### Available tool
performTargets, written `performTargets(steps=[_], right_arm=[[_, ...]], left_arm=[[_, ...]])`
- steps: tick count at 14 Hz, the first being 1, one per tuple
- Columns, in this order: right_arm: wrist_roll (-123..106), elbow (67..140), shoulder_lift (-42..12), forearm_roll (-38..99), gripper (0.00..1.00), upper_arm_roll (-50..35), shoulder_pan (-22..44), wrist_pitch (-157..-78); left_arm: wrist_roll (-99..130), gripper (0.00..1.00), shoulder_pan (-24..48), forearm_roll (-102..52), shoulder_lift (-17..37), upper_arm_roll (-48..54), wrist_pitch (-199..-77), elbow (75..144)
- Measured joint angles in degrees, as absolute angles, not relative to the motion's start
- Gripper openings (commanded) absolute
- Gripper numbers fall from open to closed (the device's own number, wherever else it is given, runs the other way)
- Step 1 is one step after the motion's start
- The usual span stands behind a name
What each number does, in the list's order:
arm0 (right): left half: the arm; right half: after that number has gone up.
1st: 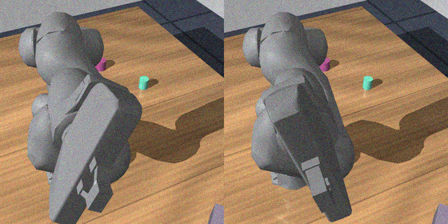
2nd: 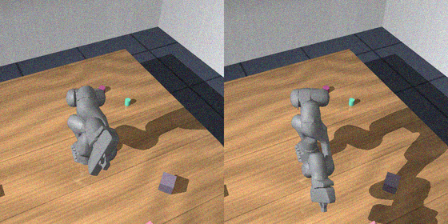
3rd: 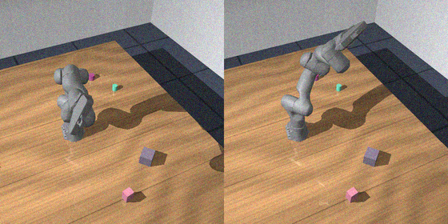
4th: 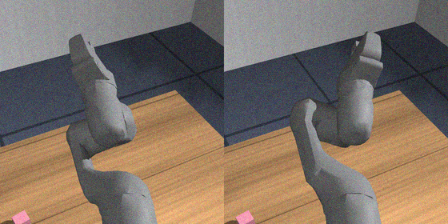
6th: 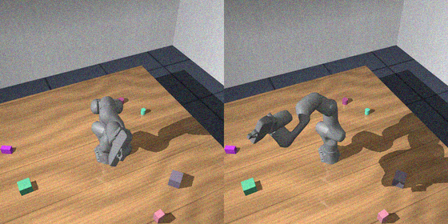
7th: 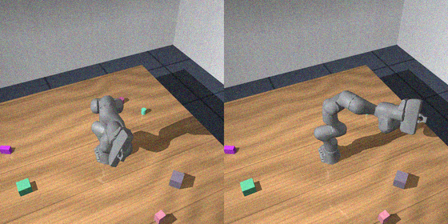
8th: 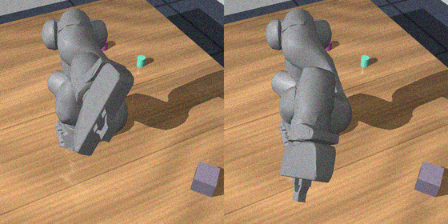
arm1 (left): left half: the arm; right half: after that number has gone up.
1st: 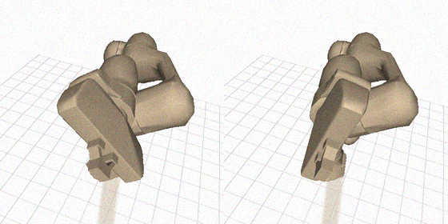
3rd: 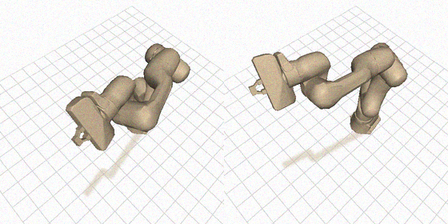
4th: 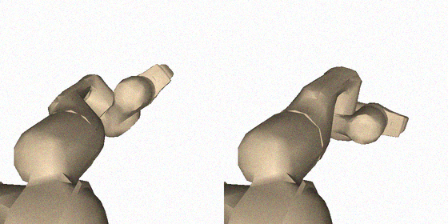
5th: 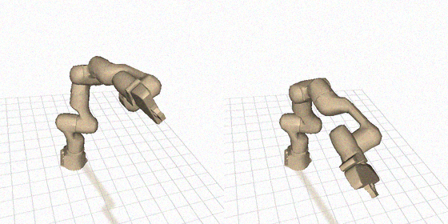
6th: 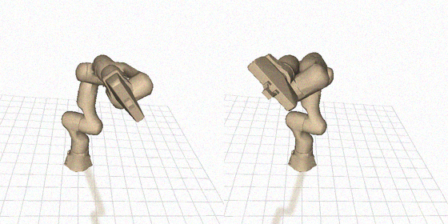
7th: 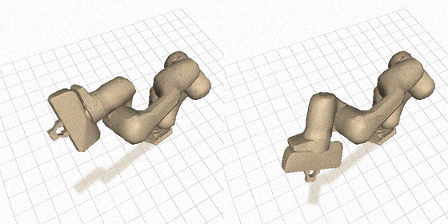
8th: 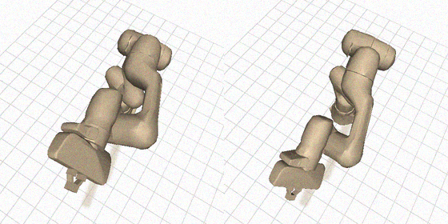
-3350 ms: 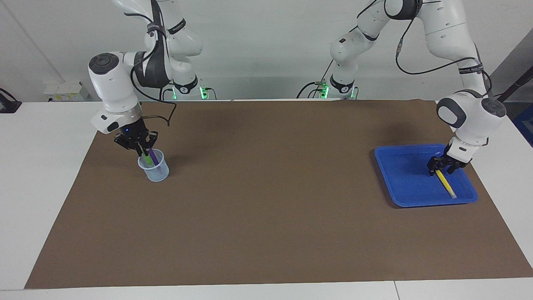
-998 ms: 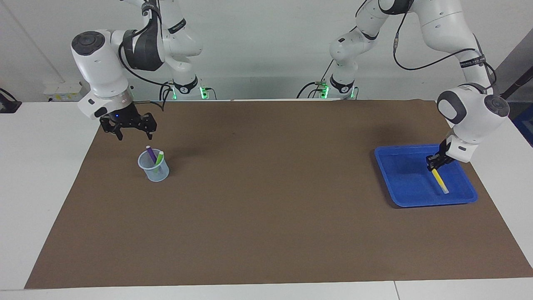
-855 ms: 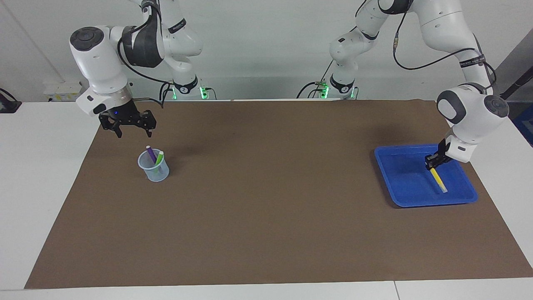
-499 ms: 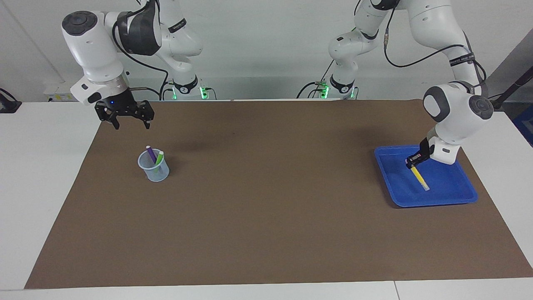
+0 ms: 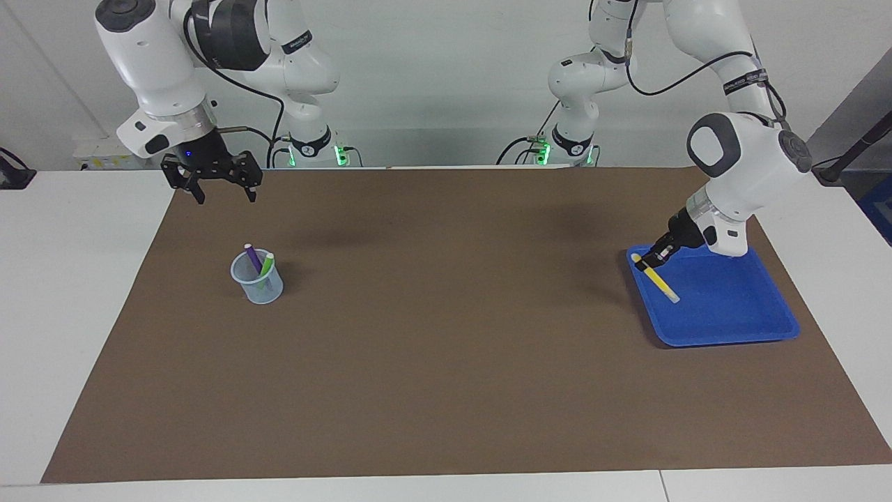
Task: Transfer and insert pens with both arms
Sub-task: 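Grasp and lift the yellow pen from the tray with the left gripper, then carry the yellow pen toward the right gripper while the right gripper approaches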
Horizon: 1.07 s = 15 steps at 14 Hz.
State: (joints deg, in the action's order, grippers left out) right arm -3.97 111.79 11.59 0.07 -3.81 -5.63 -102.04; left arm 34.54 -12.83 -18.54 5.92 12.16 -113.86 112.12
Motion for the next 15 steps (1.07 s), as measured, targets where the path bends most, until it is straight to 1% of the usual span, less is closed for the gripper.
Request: performTargets(steps=[4, 9, 12, 15], right_arm=[[-3.85, 108.82, 12.37, 2.73, 1.0, -3.86, -5.62, -98.77], [-0.94, 107.49, 12.81, 11.43, 1.0, -4.42, -5.59, -98.55], [1.64, 106.99, 12.84, 14.51, 1.0, -5.78, -5.57, -98.55], [3.28, 106.82, 12.85, 16.19, 1.0, -6.93, -5.56, -98.55]], left_arm=[[49.42, 0.0, -9.1, -24.27, 4.84, 12.2, -114.56, 112.1], [66.24, 0.0, -6.41, -27.96, 3.78, 12.46, -118.23, 111.75], [75.86, 0.0, -1.54, -28.79, 1.53, 12.75, -119.88, 111.59], [85.97, 0.0, 5.24, -28.95, 0.28, 12.88, -123.75, 111.59]])
